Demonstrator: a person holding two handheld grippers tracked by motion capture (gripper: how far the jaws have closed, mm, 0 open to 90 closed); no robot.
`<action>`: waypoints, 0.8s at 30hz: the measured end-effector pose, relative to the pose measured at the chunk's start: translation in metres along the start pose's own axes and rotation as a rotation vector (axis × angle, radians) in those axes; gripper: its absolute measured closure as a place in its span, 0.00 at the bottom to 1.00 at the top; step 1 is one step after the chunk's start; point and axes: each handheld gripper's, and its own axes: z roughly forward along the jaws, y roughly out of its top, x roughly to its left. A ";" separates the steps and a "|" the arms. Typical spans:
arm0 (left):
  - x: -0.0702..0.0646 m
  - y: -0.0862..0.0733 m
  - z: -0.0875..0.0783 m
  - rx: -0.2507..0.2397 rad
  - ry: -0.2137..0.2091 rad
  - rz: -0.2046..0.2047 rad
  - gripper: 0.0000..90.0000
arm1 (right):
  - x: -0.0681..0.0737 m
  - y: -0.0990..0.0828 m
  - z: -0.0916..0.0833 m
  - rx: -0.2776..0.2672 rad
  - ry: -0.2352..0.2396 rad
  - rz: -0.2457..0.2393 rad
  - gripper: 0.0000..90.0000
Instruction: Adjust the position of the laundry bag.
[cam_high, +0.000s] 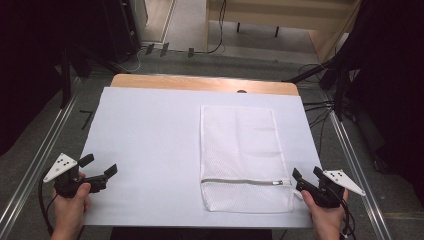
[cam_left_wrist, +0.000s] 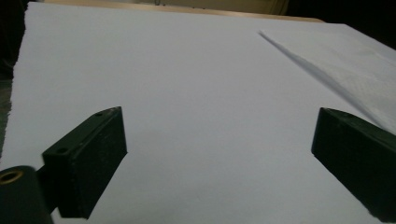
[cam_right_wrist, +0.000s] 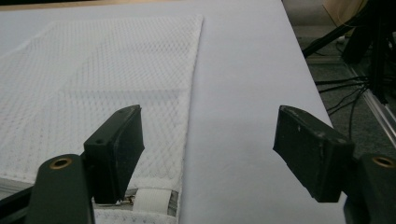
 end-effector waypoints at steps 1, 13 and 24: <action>-0.002 0.000 0.002 0.011 0.010 0.003 0.08 | 0.000 0.000 0.000 -0.002 0.010 0.010 0.33; -0.049 0.008 0.040 0.052 0.004 0.034 0.26 | 0.007 -0.001 0.002 -0.008 0.096 0.004 0.45; -0.127 0.019 0.119 0.168 -0.152 0.077 0.46 | 0.015 -0.003 0.005 -0.002 0.108 -0.022 0.55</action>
